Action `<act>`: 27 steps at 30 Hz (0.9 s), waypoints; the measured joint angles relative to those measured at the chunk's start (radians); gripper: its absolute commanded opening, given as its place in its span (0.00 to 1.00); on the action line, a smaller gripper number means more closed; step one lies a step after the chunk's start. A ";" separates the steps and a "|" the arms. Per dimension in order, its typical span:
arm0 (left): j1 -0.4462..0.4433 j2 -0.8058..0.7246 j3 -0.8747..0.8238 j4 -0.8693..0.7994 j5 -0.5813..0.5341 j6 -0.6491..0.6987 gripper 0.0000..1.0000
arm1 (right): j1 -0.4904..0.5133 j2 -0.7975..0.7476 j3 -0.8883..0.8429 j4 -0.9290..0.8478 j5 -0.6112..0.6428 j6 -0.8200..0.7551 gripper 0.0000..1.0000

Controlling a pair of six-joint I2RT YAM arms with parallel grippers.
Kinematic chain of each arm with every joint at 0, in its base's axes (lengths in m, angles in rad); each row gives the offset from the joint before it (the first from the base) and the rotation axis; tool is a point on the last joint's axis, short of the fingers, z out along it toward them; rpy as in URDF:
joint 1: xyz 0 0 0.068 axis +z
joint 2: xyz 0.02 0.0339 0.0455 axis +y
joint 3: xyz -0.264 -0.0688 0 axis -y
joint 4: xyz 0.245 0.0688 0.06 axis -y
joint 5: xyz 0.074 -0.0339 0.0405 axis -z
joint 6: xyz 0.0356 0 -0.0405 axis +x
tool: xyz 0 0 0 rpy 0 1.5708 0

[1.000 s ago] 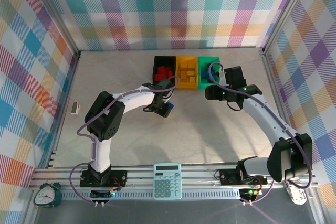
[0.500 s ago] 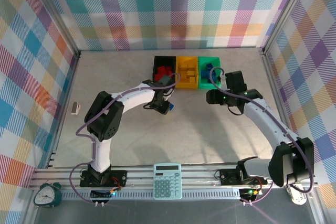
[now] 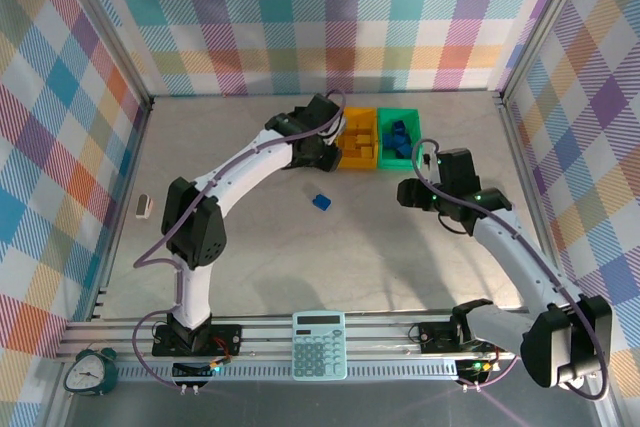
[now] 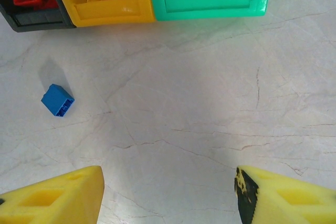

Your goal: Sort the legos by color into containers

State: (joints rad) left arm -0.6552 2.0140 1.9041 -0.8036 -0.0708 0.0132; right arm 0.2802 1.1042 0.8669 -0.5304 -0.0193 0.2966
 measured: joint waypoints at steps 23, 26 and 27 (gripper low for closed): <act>-0.109 0.491 0.492 0.338 0.051 -0.070 0.29 | 0.000 -0.154 -0.004 -0.078 -0.030 0.040 0.66; -0.110 0.537 0.504 0.427 0.051 -0.097 0.33 | 0.000 -0.175 -0.004 -0.093 -0.035 0.040 0.66; -0.110 0.558 0.519 0.452 0.050 -0.104 0.39 | 0.000 -0.183 -0.004 -0.099 -0.037 0.040 0.65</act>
State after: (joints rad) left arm -0.7654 2.5717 2.4229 -0.3511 -0.0212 -0.0906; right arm 0.2802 0.9215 0.8631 -0.6296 -0.0563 0.3370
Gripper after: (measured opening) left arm 0.383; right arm 0.655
